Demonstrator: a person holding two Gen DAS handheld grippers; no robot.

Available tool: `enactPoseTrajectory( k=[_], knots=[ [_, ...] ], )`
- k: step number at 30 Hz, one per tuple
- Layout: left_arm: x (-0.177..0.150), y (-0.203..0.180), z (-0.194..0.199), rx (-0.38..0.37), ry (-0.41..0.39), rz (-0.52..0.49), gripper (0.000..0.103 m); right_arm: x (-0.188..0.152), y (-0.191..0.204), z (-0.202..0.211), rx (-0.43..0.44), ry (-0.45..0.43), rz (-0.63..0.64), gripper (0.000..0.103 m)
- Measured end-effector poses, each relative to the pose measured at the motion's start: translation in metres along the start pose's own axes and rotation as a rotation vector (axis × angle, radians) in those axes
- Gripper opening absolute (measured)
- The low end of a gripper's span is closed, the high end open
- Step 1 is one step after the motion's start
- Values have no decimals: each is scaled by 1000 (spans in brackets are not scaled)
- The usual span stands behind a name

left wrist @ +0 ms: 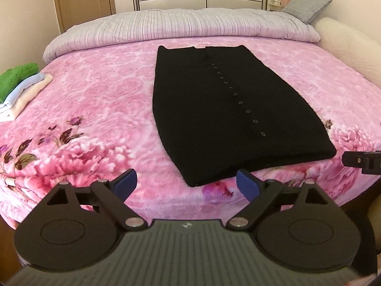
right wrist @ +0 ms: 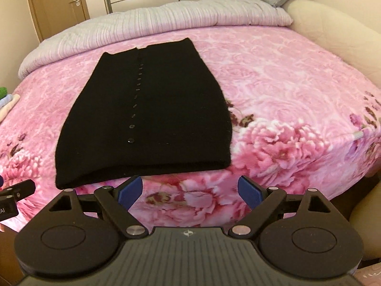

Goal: Fold clothes
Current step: 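Open both grippers and pull back from the flattened garment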

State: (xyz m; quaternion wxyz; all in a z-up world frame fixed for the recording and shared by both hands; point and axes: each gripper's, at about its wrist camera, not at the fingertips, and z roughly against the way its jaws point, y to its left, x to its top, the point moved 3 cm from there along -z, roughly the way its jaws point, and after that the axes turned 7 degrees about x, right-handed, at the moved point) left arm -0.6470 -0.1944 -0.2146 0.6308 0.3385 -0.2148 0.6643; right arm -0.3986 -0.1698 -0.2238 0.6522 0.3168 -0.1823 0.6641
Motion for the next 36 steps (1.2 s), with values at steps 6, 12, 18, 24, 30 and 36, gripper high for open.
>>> enactPoseTrajectory(
  k=[6, 12, 18, 24, 30, 36],
  knots=[
    [-6, -3, 2, -1, -3, -8, 97, -11, 2, -1, -44, 28, 30, 89],
    [-8, 0, 4, -17, -8, 1, 98, -12, 4, 3, -32, 25, 30, 89],
    [-9, 0, 6, -34, -6, 3, 98, -12, 6, 3, -38, 38, 39, 89],
    [-8, 1, 9, -29, -2, 7, 99, -10, 9, 5, -30, 37, 42, 89],
    [-3, 0, 9, -1, 3, 7, 99, -5, 9, -1, -6, 47, 54, 89],
    [3, -2, 12, 37, 3, -6, 99, 1, 6, -11, 33, 47, 35, 89]
  ],
)
